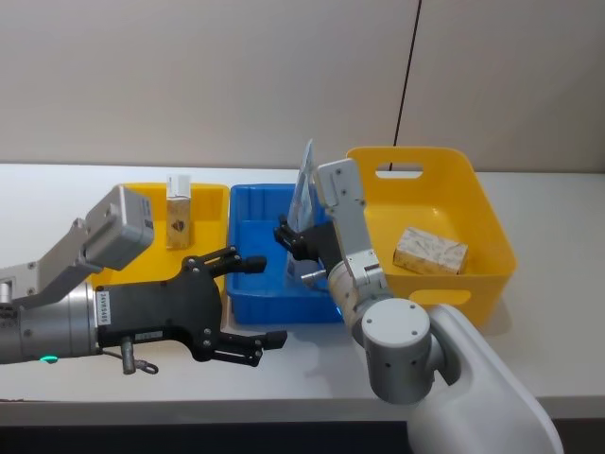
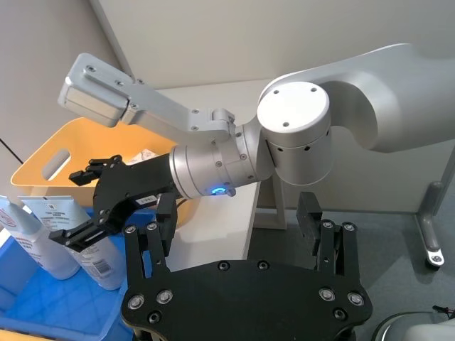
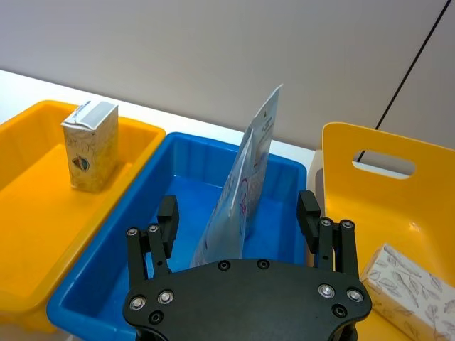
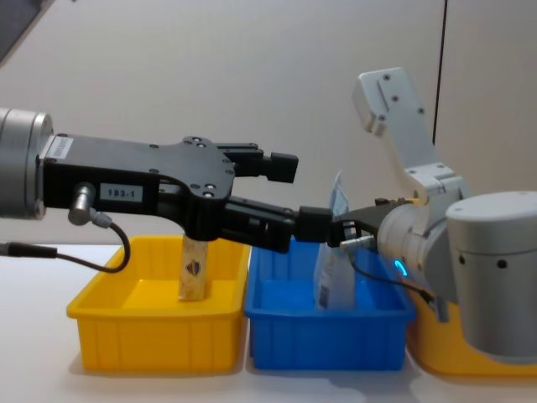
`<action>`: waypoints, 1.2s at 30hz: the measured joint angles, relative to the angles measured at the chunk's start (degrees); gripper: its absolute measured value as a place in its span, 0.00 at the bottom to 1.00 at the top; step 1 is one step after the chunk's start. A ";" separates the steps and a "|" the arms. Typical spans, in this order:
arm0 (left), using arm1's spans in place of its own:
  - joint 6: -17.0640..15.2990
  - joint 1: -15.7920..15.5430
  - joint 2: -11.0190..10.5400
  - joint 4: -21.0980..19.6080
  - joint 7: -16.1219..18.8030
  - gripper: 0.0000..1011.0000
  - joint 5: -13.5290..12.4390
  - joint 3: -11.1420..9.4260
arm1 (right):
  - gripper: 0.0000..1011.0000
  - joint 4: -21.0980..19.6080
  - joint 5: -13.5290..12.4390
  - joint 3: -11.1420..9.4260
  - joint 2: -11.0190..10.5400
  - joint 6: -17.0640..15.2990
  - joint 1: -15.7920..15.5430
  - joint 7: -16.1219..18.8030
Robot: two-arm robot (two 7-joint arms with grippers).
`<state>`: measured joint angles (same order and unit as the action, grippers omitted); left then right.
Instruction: Bimanual collaborative sorting of washing and personal care products
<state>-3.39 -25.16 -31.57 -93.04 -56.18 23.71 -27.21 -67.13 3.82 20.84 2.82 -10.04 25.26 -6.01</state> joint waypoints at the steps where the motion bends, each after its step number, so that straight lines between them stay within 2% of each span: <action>1: 0.00 0.00 0.00 0.00 0.00 0.99 0.00 0.00 | 0.99 0.28 0.04 0.00 0.07 0.09 0.17 0.00; 16: 0.00 0.00 0.00 0.00 0.00 0.99 0.00 0.00 | 0.99 6.19 1.17 -0.30 1.64 1.75 3.29 -0.23; 22: 0.00 0.00 0.00 0.00 0.00 0.99 0.00 0.00 | 0.99 7.38 1.40 -0.52 1.97 2.08 3.97 -0.43; 30: 0.00 0.00 0.00 0.00 0.00 0.99 0.00 0.00 | 0.78 9.08 1.82 -0.96 2.43 2.70 4.81 -0.69; 31: 0.00 0.00 0.00 0.00 0.00 0.99 0.00 0.00 | 0.78 9.18 1.85 -1.01 2.45 2.73 4.87 -0.70; 34: 0.00 0.00 0.00 0.00 0.00 0.99 0.00 0.00 | 0.65 9.57 2.02 -1.23 2.58 2.87 5.12 -0.72; 36: 0.00 0.00 0.00 0.00 0.00 0.99 0.00 0.00 | 0.61 9.77 2.10 -1.38 2.65 2.88 5.24 -0.73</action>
<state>-3.39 -25.16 -31.57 -93.04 -56.18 23.71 -27.22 -57.36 5.92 19.47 5.47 -7.15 30.50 -6.74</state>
